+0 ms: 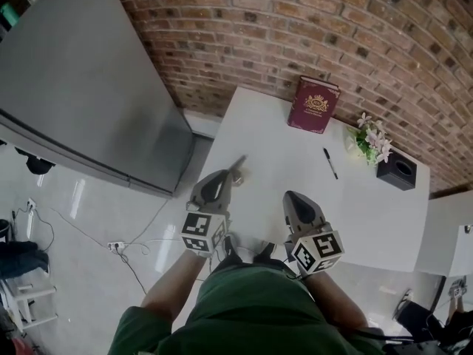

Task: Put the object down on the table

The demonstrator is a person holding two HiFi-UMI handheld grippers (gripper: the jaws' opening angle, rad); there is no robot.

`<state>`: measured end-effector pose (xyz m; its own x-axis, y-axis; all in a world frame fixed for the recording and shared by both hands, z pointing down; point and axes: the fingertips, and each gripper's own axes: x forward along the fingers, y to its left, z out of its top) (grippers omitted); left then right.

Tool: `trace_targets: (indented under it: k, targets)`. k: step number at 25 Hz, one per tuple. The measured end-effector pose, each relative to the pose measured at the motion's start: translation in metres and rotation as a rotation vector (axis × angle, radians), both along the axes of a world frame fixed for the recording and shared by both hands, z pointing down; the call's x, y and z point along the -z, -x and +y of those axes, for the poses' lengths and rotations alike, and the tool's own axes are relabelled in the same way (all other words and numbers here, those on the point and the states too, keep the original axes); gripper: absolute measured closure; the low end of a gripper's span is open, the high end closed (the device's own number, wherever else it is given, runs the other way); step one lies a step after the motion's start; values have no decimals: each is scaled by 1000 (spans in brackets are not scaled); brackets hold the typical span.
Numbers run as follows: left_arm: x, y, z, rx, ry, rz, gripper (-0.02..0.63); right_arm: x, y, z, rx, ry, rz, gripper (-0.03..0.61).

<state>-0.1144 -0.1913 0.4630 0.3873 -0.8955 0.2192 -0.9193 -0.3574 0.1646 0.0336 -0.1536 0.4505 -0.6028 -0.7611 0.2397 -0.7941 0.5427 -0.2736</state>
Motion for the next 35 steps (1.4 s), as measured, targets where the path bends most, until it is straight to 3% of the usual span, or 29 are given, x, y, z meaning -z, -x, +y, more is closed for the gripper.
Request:
trace_targets:
  k: [7,14,24,35]
  targets:
    - [42,-2,13,14,-58,48,589,28,-7,-8,-10,-71,-18,576]
    - [71,6,22,41,-120,32,591,53,-16,-13,-16,-138,-22,577]
    - [130,36,21,117,-226,42,591,119,-29,-38,-39,-319,-21,576]
    - [134,30,25,144,-249,42,591,129,-31,-30,6,-366,-5,577]
